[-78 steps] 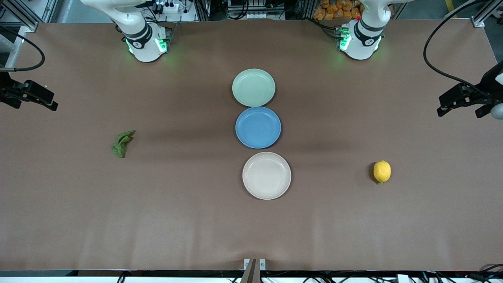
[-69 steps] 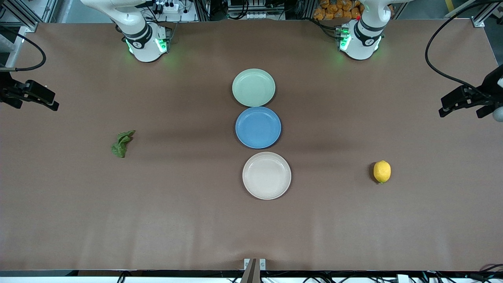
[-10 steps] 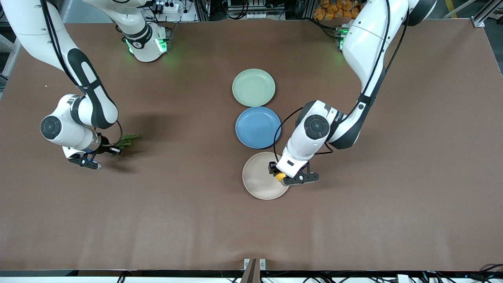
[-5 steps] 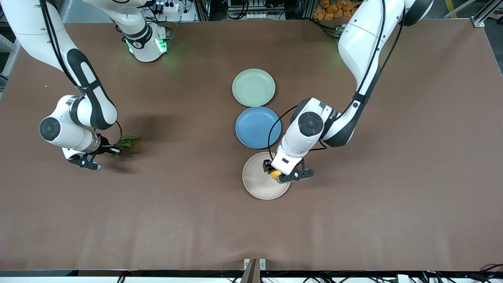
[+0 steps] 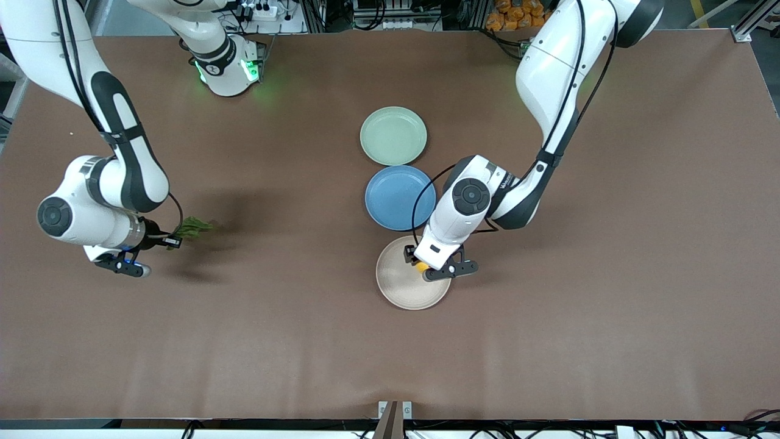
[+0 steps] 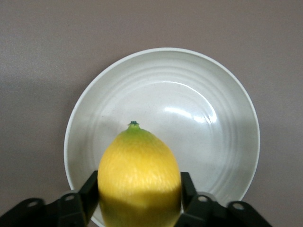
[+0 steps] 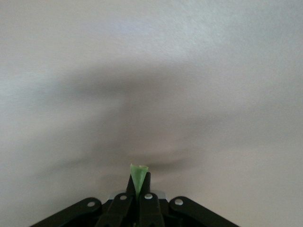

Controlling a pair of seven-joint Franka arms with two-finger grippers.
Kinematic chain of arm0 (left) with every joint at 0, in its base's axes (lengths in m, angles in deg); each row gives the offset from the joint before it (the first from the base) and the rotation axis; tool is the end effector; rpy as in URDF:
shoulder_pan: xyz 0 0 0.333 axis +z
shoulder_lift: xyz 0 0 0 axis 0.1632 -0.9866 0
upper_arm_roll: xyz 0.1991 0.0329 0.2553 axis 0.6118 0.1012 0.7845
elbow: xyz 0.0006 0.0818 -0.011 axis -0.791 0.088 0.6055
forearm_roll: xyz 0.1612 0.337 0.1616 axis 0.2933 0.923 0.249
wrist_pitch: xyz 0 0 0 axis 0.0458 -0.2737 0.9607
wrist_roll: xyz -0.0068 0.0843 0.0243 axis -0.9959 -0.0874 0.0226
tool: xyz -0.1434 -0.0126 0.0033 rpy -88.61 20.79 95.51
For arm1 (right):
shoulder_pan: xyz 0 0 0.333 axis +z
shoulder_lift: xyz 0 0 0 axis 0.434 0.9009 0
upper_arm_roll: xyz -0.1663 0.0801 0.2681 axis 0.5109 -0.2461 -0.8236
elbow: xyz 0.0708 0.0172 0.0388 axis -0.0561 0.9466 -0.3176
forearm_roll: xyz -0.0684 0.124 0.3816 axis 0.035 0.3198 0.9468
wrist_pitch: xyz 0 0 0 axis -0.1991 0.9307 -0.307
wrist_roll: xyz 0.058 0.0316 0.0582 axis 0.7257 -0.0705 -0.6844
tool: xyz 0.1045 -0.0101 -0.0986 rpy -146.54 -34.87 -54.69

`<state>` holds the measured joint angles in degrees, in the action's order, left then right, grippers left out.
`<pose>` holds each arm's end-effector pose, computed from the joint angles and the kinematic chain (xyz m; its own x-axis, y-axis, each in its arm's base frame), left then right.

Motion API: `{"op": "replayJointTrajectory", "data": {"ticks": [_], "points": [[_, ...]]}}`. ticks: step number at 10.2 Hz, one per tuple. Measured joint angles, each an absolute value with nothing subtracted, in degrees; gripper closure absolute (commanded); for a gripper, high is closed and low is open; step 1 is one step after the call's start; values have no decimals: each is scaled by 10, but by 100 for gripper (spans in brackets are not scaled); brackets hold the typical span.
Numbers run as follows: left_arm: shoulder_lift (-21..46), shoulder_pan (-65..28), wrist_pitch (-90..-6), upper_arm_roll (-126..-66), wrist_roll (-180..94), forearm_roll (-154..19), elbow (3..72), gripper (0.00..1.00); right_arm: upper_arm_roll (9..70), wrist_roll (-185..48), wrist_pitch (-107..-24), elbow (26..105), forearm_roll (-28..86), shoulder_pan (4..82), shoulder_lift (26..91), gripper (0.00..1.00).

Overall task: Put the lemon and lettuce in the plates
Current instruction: 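Open the left gripper to drop the lemon while the right gripper lifts lettuce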

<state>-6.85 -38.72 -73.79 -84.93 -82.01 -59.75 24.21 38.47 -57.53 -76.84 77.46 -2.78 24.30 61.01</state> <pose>0.6147 -0.4408 0.1806 0.9754 0.2128 0.0575 0.1967 -0.9579 0.2090 0.6116 -0.0560 0.1977 0.9516 -0.2524 -0.1755 -0.2588 -0.9658 -0.0142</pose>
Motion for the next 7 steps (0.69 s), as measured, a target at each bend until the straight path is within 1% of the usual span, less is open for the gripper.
{"op": "replayJointTrajectory", "data": {"ticks": [2,4,5,6,7], "points": [[-68,-390,-738,-849,-841,-598,233,0,373,-572,-718,734,-8,246,610,100],[-61,-390,-741,-848,-843,-598,221,0,365,-560,-703,715,15,260,610,100],[-46,-388,-737,-844,-843,-597,216,0,363,-533,-703,712,18,278,610,100],[-21,-380,-711,-840,-843,-592,212,0,362,-495,-702,709,19,303,607,100],[12,-366,-664,-838,-842,-578,209,0,361,-453,-700,707,19,335,601,100]]}}
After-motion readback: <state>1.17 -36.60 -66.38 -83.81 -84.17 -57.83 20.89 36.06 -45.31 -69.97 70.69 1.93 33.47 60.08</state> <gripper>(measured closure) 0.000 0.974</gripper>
